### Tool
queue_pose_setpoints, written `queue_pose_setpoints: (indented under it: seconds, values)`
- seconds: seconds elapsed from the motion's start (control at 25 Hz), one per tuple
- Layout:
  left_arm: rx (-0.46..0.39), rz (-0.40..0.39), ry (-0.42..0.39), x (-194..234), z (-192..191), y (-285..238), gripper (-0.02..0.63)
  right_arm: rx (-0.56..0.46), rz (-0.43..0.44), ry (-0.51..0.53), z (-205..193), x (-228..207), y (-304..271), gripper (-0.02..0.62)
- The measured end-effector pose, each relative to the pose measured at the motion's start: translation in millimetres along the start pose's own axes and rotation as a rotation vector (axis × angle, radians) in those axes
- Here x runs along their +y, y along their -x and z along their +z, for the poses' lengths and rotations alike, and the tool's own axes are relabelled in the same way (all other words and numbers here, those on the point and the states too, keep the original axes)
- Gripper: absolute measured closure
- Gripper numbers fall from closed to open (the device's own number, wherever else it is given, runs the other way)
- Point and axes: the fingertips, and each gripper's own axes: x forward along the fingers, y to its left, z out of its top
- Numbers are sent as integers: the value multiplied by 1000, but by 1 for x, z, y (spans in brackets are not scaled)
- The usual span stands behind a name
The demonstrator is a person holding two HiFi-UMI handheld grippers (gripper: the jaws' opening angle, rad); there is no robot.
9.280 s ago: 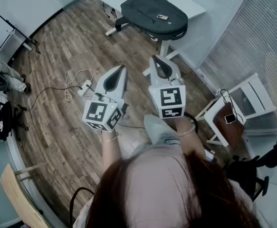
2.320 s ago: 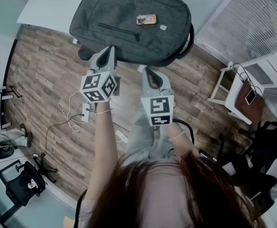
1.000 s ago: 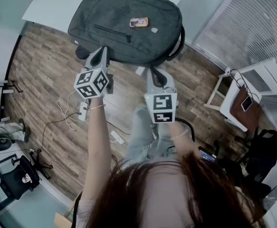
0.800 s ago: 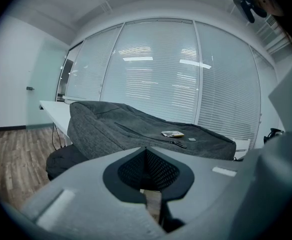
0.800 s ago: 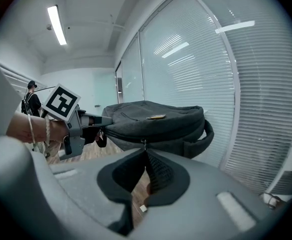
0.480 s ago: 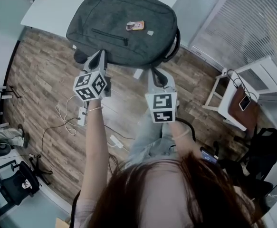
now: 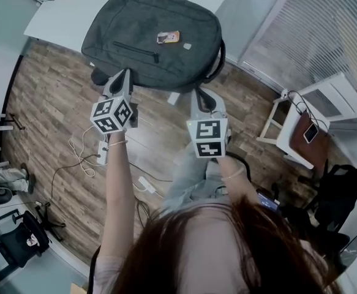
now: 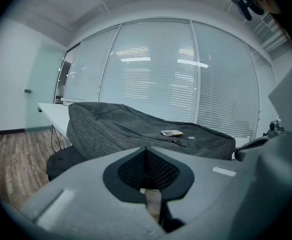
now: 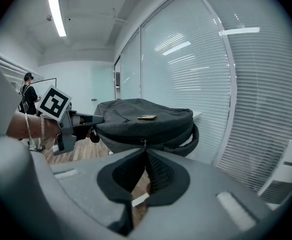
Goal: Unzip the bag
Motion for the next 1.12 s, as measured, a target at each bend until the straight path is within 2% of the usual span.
queue_pose_setpoints:
  seconds: [1.12]
  values:
    - [14, 7, -8, 0, -2, -1, 598, 98, -3, 61, 8, -48, -4, 584]
